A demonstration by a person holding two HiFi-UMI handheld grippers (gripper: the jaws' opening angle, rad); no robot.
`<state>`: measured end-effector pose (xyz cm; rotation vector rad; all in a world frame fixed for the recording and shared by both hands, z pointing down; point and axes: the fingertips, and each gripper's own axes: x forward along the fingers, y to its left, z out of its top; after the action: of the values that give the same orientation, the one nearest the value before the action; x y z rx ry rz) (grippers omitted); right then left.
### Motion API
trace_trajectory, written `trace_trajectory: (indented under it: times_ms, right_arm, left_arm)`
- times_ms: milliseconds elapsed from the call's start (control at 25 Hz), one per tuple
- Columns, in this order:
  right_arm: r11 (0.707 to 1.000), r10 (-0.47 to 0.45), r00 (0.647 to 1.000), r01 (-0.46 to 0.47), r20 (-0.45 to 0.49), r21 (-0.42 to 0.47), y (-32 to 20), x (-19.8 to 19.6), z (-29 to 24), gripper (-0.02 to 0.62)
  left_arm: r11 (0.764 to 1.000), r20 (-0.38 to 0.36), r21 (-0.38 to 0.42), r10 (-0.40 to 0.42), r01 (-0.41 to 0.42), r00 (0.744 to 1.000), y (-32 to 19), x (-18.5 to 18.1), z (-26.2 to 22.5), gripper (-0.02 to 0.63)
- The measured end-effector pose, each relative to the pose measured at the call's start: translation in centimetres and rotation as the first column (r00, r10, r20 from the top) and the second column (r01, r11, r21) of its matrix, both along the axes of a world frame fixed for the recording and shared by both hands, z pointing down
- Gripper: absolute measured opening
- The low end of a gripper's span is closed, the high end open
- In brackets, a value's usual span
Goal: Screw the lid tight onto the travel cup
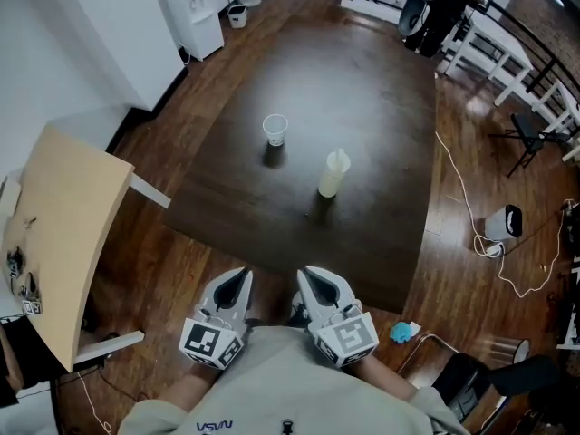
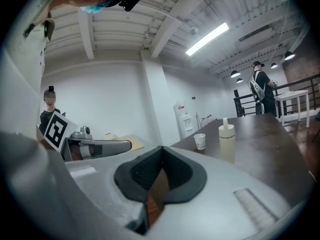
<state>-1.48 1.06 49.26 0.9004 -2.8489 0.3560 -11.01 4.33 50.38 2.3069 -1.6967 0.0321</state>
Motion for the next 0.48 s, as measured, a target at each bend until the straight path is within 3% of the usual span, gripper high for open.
trace_trajectory:
  times_ms: [280, 480]
  right_arm:
    - [0.998, 0.065, 0.998, -0.065, -0.007, -0.009, -4.9, 2.3, 0.8, -0.002]
    - [0.989, 0.15, 0.988, -0.15, -0.032, -0.002, -7.6, 2.9, 1.7, -0.002]
  left_arm:
    - [0.998, 0.022, 0.02, 0.057, -0.057, 0.998, -5.4, 1.6, -0.9, 0.005]
    - [0.989, 0.007, 0.005, 0.146, -0.146, 0.989, -8.8, 2.1, -0.1, 0.005]
